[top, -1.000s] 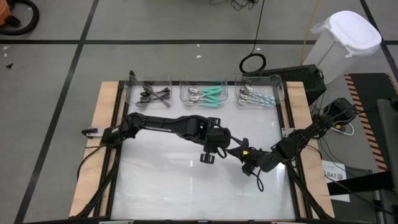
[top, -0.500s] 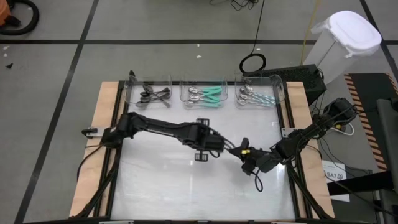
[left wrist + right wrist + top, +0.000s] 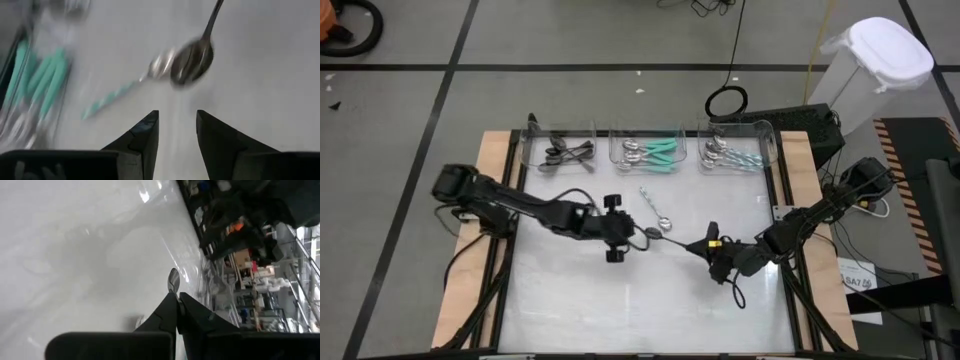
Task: Sort silverware by color (type)
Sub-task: Put the black spoon into the left transparent bin
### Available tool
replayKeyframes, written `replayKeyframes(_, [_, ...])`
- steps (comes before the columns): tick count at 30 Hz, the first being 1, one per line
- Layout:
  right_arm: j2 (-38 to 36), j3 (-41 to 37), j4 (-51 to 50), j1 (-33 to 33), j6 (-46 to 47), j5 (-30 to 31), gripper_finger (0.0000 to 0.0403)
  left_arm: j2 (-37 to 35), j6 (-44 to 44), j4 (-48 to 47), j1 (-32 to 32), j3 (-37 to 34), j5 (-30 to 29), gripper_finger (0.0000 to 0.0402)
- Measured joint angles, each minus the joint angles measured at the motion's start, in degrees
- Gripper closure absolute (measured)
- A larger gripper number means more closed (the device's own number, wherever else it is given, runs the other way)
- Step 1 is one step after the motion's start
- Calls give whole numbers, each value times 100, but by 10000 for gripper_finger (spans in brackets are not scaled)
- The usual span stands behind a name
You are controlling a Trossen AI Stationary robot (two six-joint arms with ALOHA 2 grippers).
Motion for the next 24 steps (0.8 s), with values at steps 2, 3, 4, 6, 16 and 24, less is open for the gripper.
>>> replayKeyframes(2, [3,0,222,-91,3,-206,399,-274,344,1048,-39,-625,177,270])
replayKeyframes(3, [23,0,342,-162,19,-283,399,-345,474,1450,-50,-867,258,270])
replayKeyframes(4, [58,0,452,-239,47,-304,399,-377,561,1836,-49,-1067,307,270])
replayKeyframes(6, [165,0,680,-394,119,-336,399,-379,627,2187,-27,-1321,352,270])
replayKeyframes(16, [1149,83,1854,-897,-768,-850,399,-318,506,2787,52,-1356,854,270])
replayKeyframes(24, [1762,1052,1408,-1159,-1513,-1156,399,-318,753,2937,100,-1356,1282,270])
